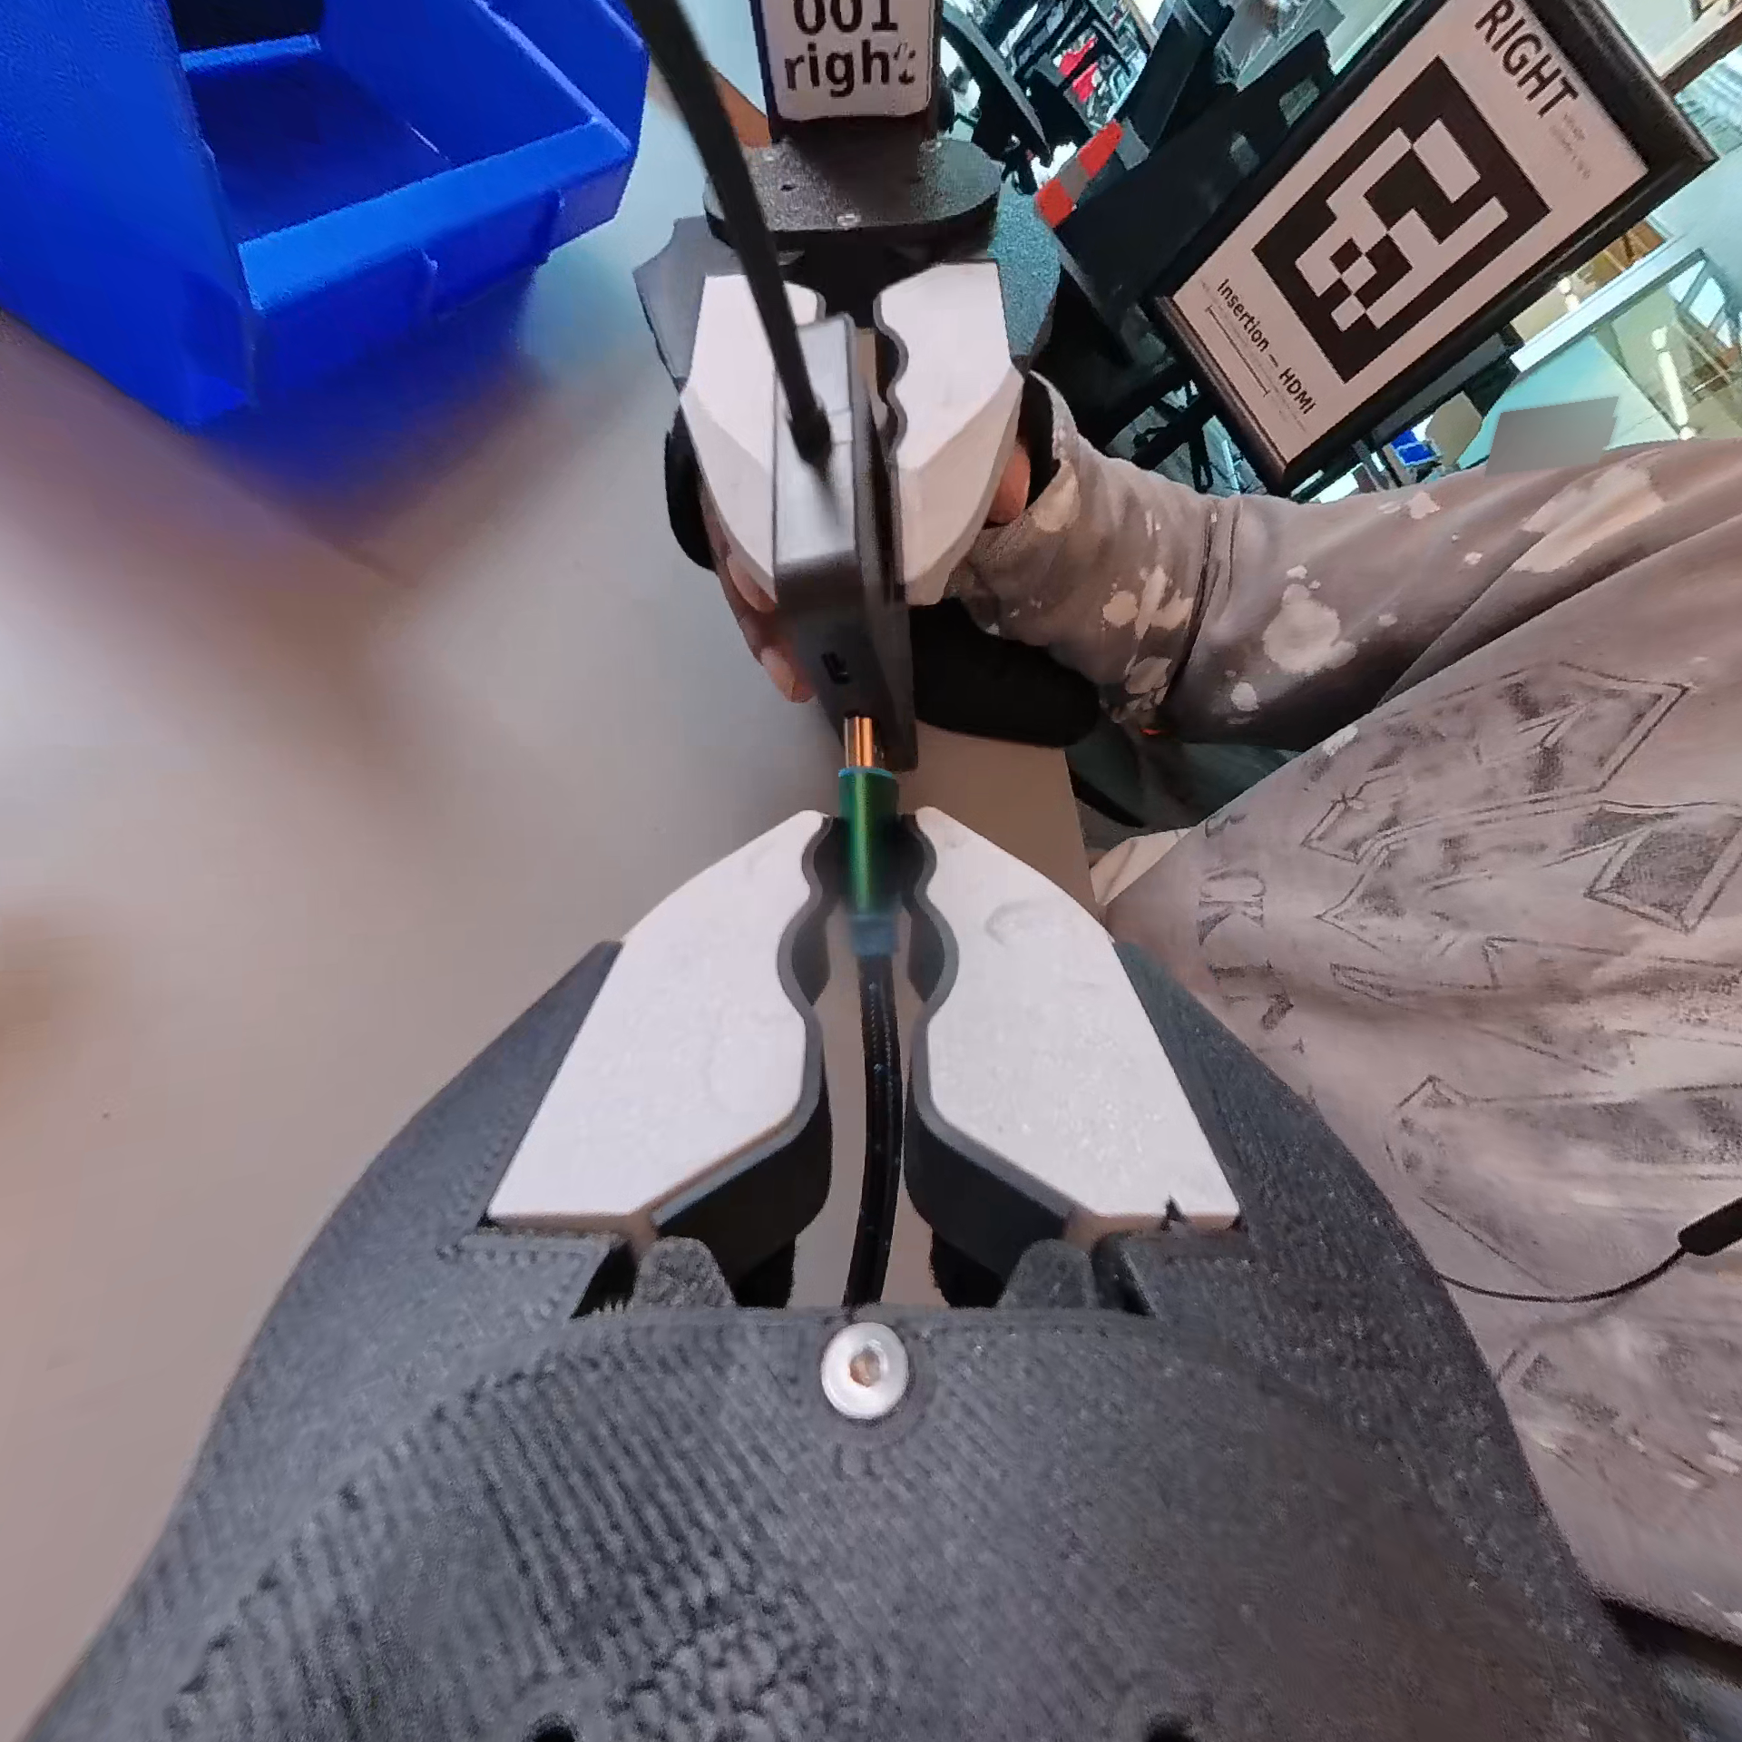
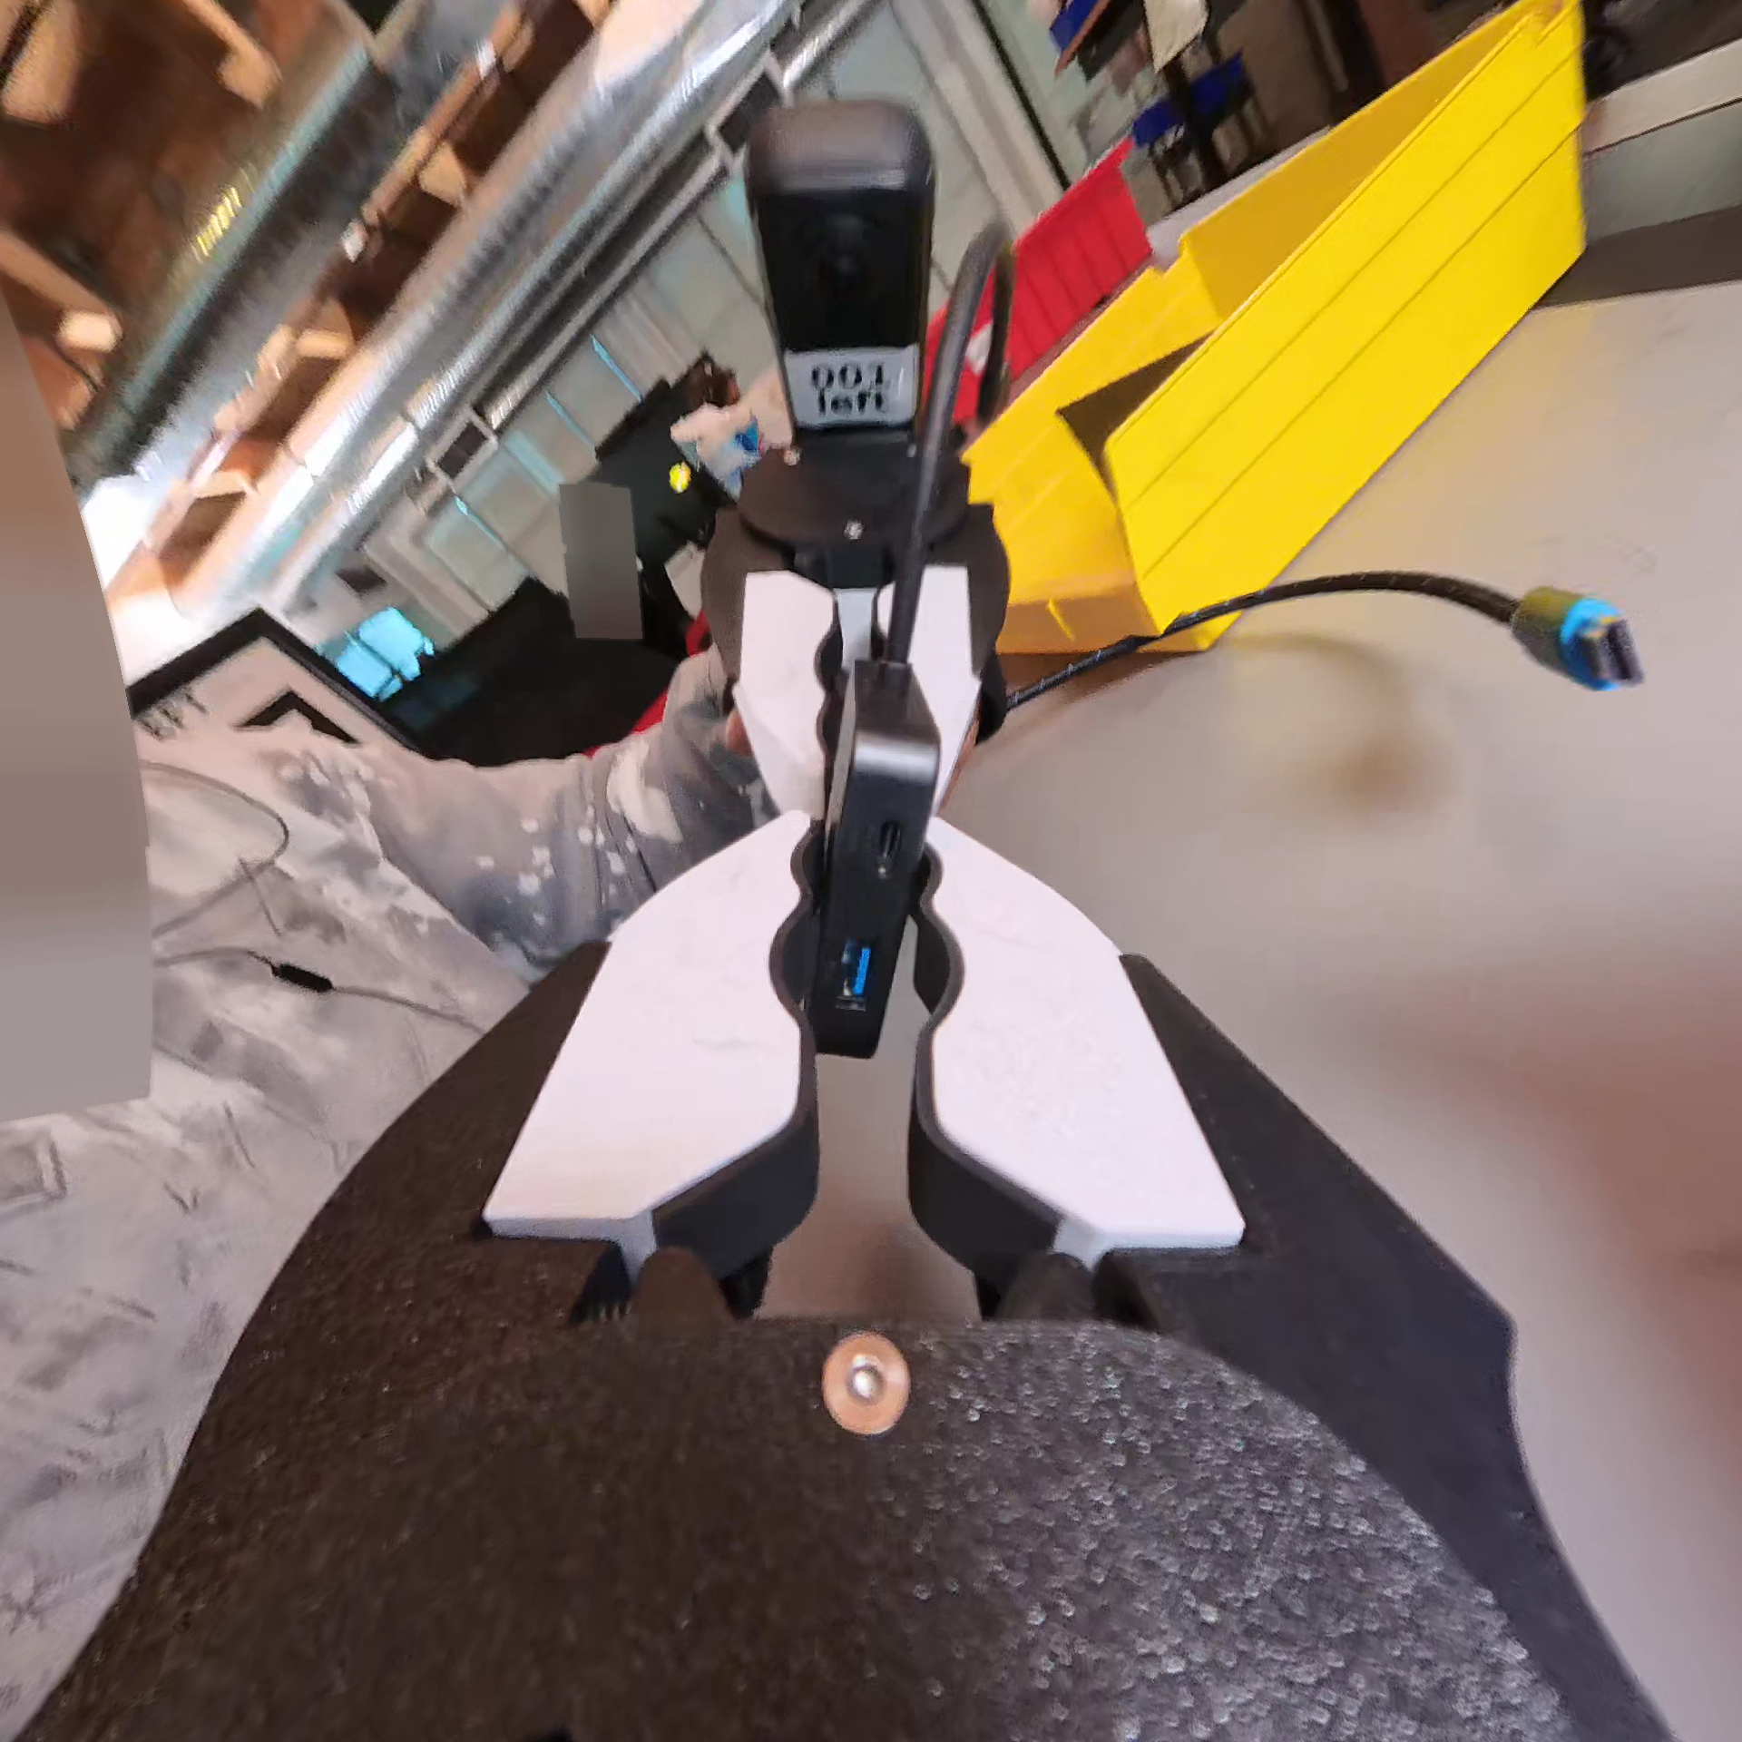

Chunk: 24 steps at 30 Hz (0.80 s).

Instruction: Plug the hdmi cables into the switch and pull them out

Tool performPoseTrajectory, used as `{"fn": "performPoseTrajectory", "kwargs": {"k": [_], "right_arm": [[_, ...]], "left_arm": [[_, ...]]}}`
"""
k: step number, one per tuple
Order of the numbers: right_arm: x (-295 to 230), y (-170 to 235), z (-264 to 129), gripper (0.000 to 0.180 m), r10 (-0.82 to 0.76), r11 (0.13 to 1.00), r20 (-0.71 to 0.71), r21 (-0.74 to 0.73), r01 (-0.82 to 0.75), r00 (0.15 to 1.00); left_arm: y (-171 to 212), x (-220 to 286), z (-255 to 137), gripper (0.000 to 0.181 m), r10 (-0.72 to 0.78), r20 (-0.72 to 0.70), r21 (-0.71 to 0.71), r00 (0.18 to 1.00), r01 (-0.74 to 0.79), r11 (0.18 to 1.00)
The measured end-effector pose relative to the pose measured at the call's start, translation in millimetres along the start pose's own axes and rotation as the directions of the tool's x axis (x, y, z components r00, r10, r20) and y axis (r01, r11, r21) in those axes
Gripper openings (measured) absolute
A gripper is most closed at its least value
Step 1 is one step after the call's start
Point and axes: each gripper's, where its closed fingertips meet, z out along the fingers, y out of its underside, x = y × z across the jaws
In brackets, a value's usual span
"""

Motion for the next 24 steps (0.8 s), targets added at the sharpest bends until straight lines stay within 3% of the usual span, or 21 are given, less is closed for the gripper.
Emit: {"fn": "performPoseTrajectory", "kwargs": {"k": [12,20,24], "right_arm": [[-5,29,13,0.013,-0.038,0.984,0.017,-0.173,0.040,0.999],[-3,43,14,0.013,-0.028,0.966,0.009,-0.258,0.029,1.000],[-4,42,10,0.013,-0.043,0.962,-0.008,-0.271,0.039,0.999]], "left_arm": [[40,2,12,0.013,0.088,0.038,-0.266,0.995,-0.075,0.961],[54,-1,23,0.013,0.109,0.069,-0.362,0.992,-0.076,0.929],[46,1,24,0.012,0.079,0.035,-0.309,0.996,-0.065,0.949]]}}
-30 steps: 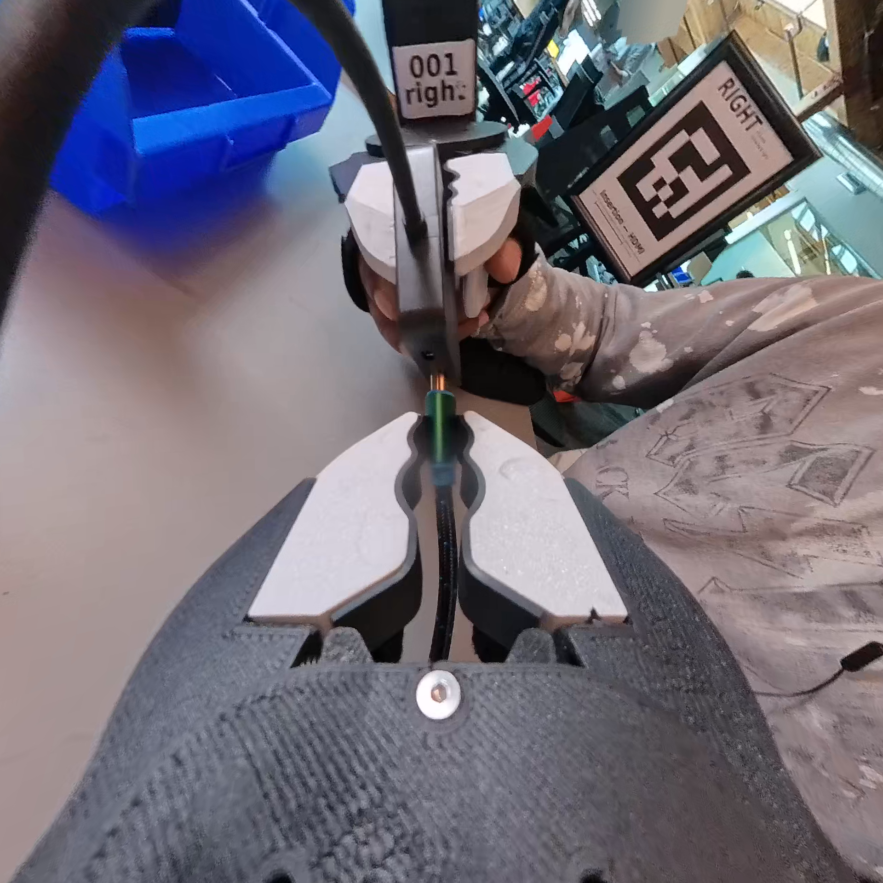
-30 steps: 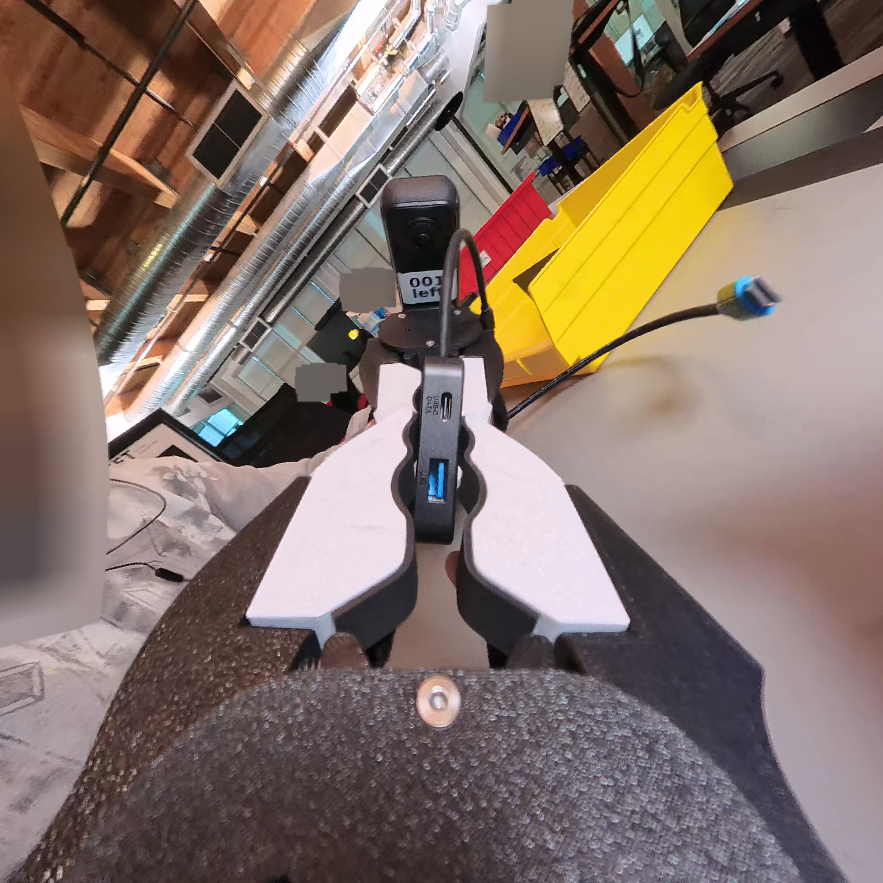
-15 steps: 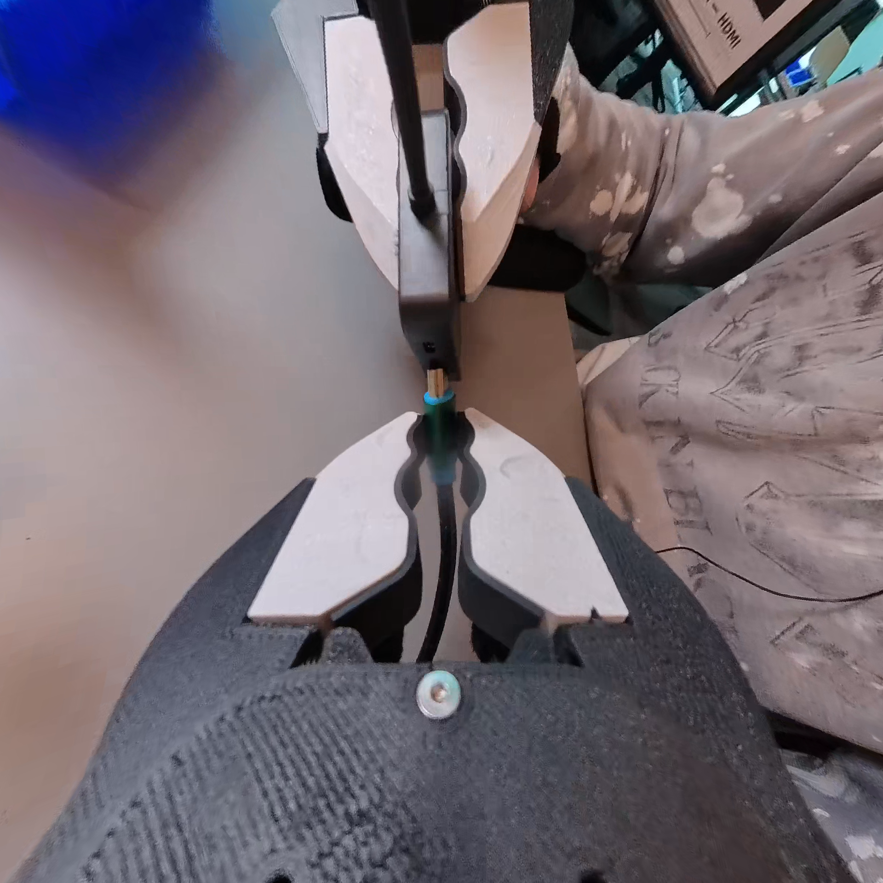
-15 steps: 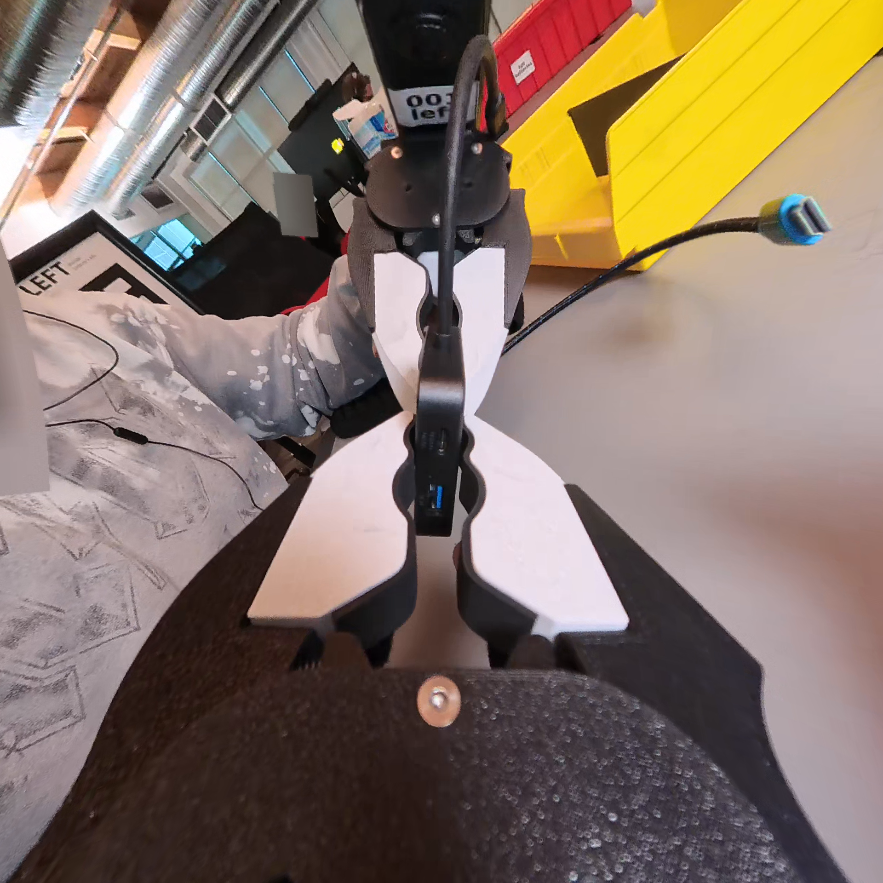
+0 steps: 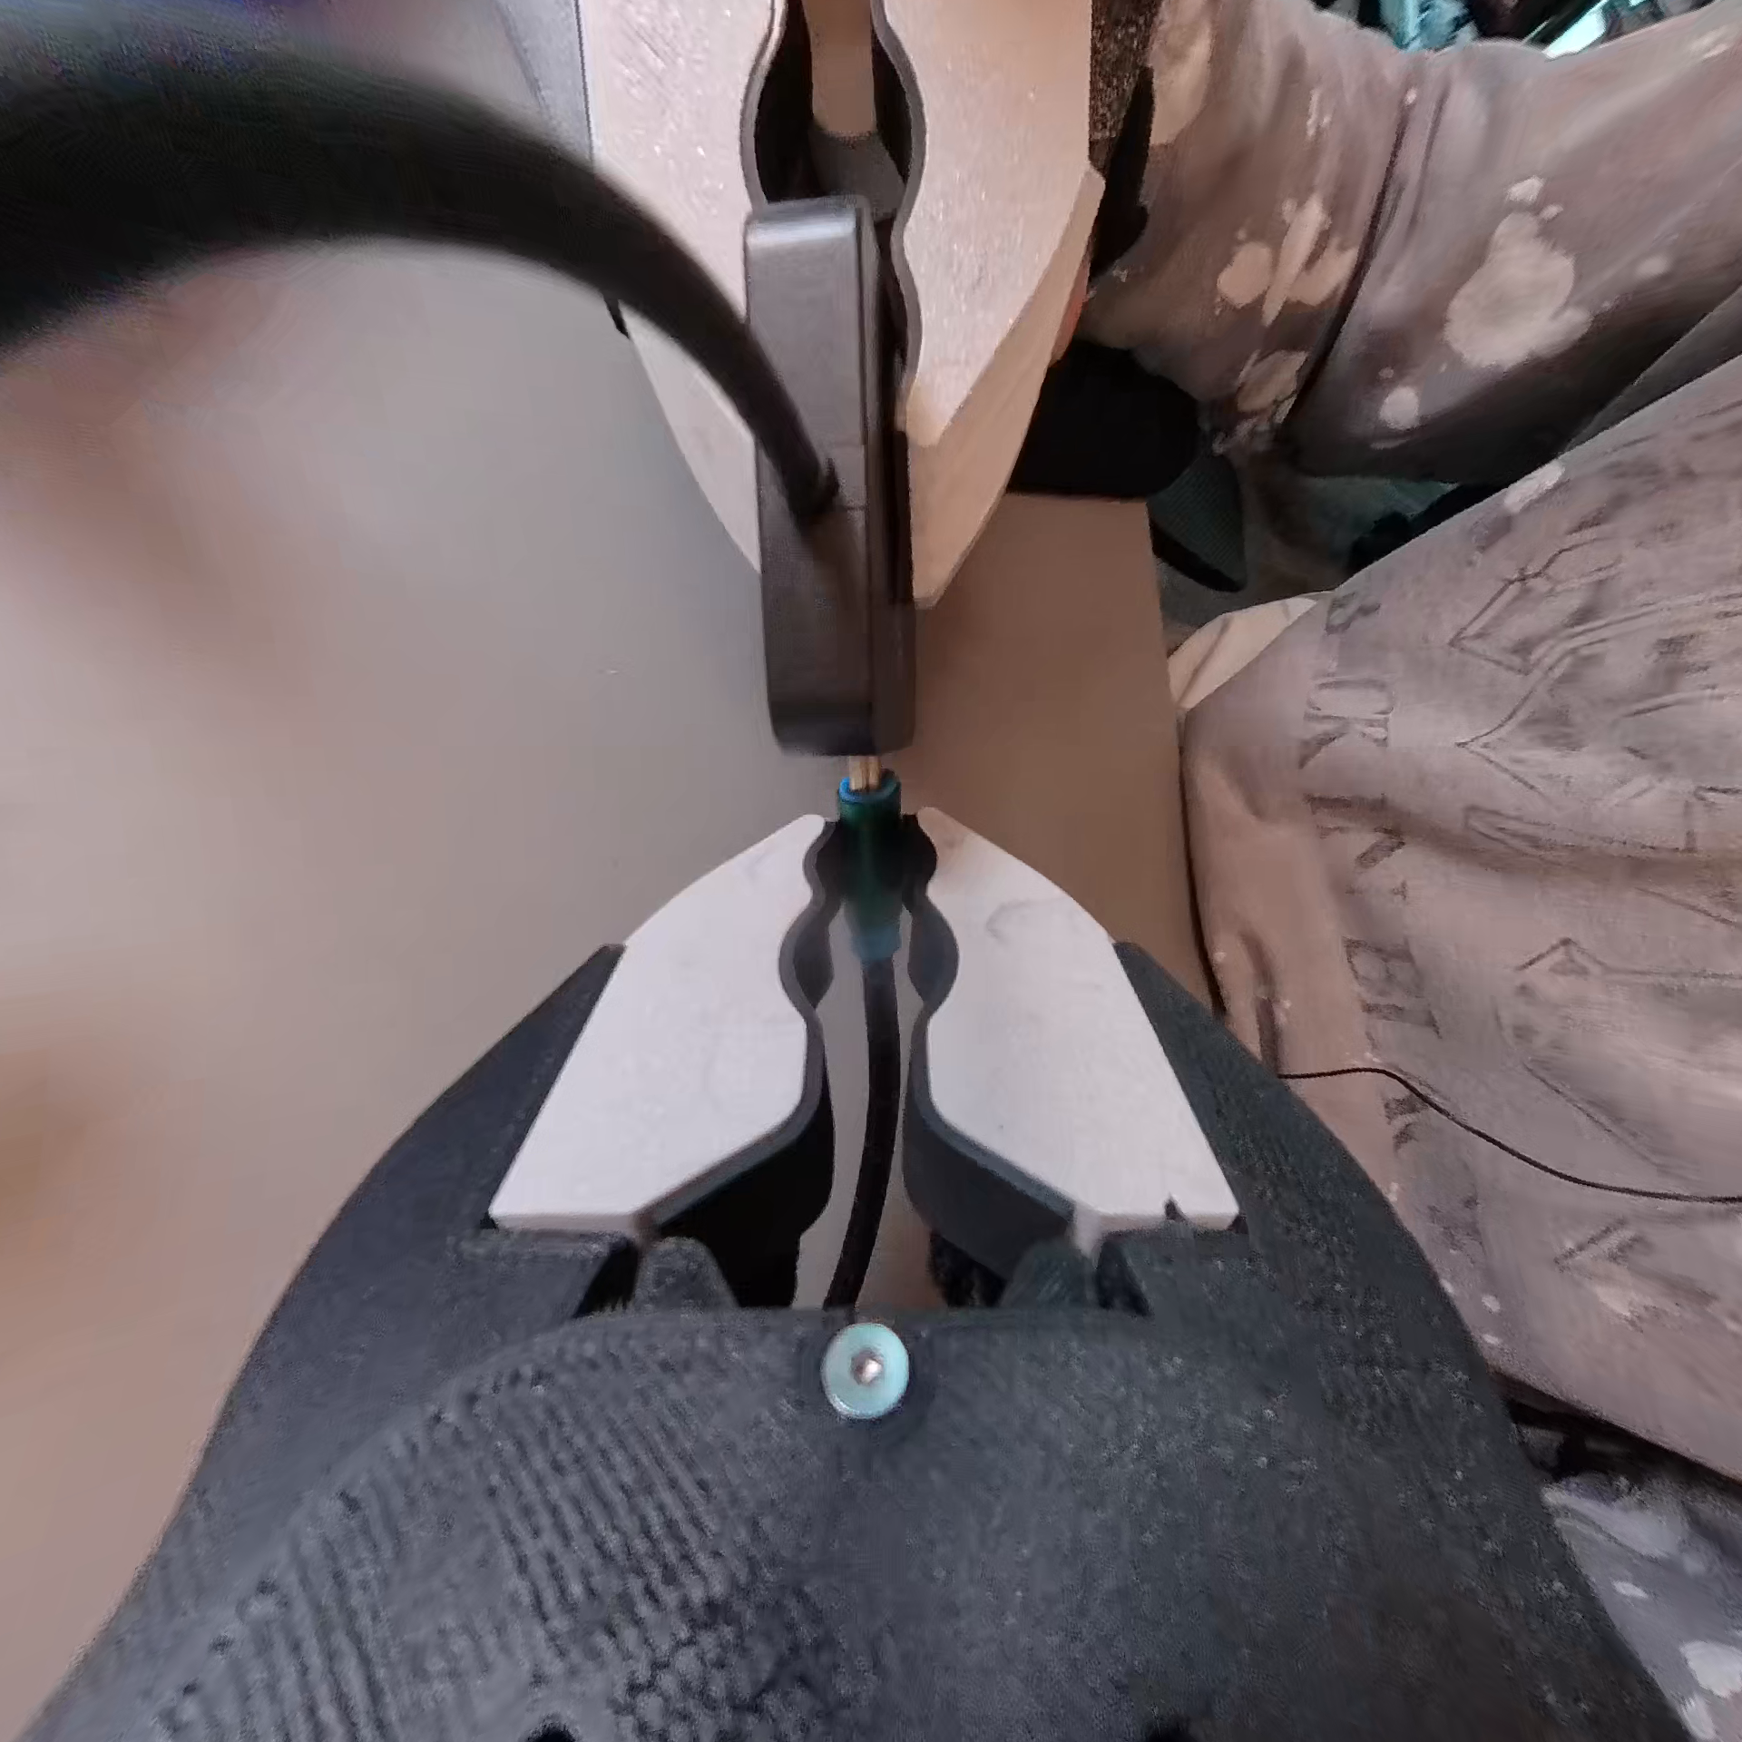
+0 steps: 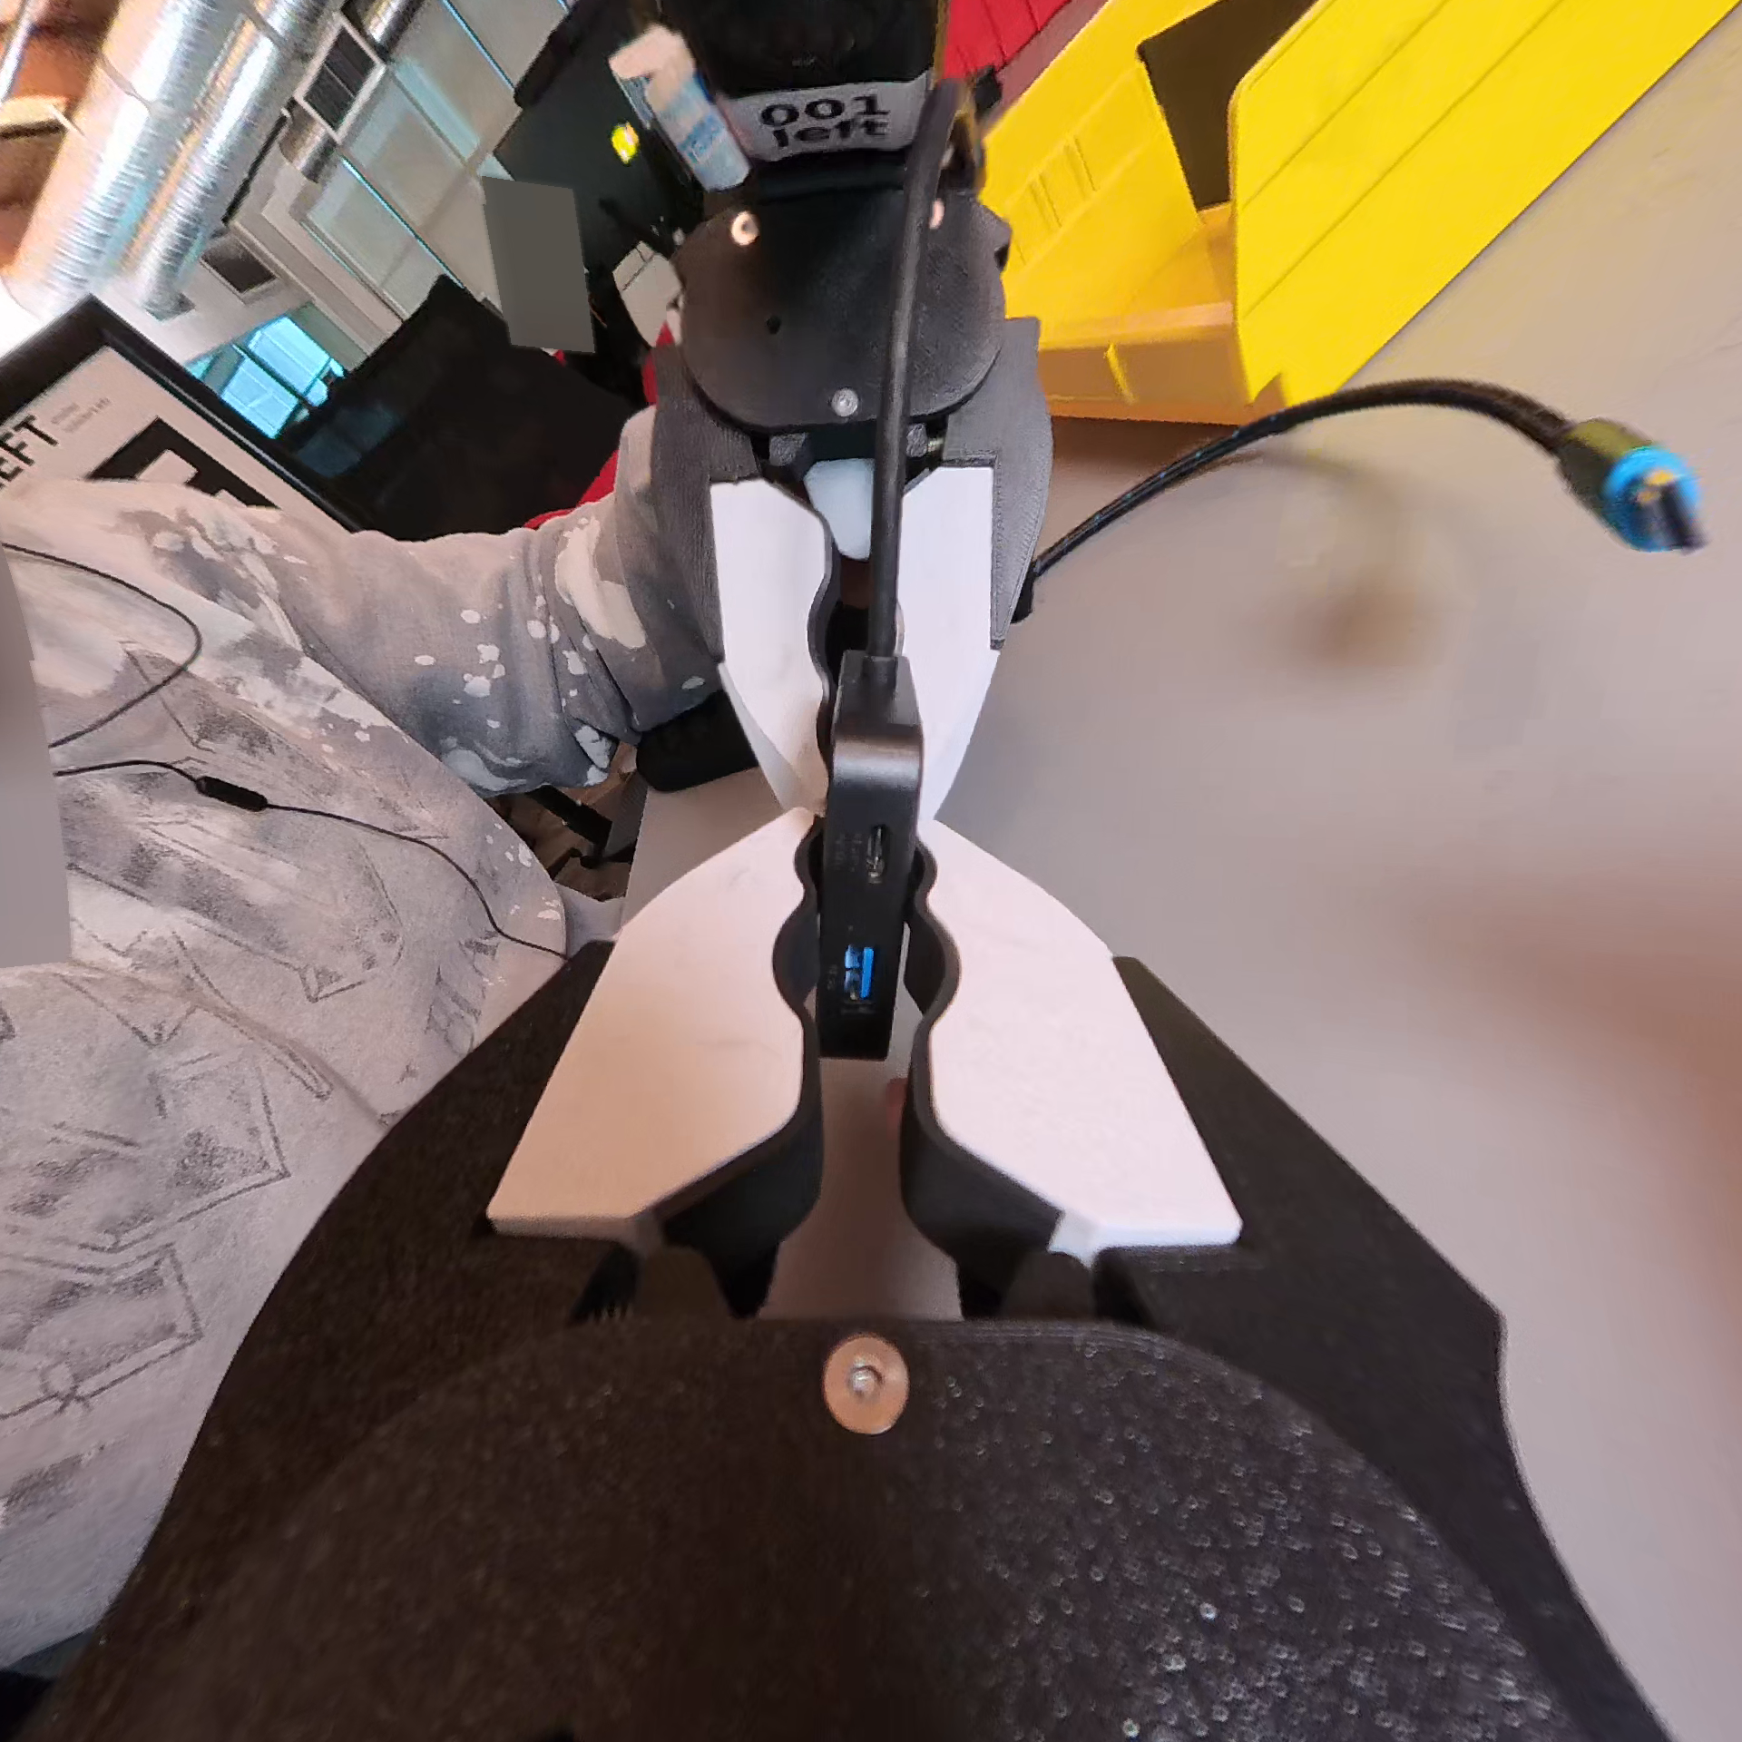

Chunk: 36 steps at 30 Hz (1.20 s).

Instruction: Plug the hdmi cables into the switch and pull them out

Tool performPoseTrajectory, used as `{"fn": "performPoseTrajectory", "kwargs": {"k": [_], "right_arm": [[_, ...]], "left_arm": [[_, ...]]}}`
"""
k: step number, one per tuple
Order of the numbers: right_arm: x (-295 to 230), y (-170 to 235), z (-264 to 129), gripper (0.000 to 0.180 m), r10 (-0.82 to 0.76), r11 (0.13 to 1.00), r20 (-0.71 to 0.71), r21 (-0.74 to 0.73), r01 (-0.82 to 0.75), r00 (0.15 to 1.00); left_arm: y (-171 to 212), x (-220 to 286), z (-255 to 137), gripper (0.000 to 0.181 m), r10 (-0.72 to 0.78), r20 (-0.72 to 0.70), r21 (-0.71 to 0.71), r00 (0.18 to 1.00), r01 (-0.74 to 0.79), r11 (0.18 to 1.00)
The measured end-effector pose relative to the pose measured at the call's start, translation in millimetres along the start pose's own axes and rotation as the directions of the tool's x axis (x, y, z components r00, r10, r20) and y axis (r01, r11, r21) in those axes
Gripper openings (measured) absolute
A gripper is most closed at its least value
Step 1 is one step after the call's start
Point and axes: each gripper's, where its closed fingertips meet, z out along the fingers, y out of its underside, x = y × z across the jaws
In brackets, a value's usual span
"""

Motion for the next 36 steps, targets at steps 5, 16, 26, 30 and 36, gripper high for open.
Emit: {"fn": "performPoseTrajectory", "kwargs": {"k": [5,16,26,30,36], "right_arm": [[3,21,5,0.013,0.006,0.993,0.003,-0.122,-0.006,1.000],[-2,31,9,0.013,-0.025,0.972,0.000,-0.233,0.025,1.000],[-3,27,2,0.013,0.031,0.987,0.063,-0.156,-0.021,0.998],[-3,19,-1,0.013,0.044,0.994,0.075,-0.101,-0.036,0.996],[2,24,-1,0.013,0.038,0.991,0.037,-0.128,-0.033,0.999]], "left_arm": [[12,-1,7,0.012,0.026,-0.008,-0.078,1.000,-0.026,0.997],[21,5,24,0.012,0.059,-0.022,-0.188,0.998,-0.062,0.980],[5,3,6,0.013,0.081,-0.001,-0.056,0.997,-0.081,0.995],[9,1,-1,0.017,0.099,0.028,-0.065,0.995,-0.097,0.993],[16,-4,4,0.003,0.101,0.041,-0.106,0.994,-0.096,0.990]]}}
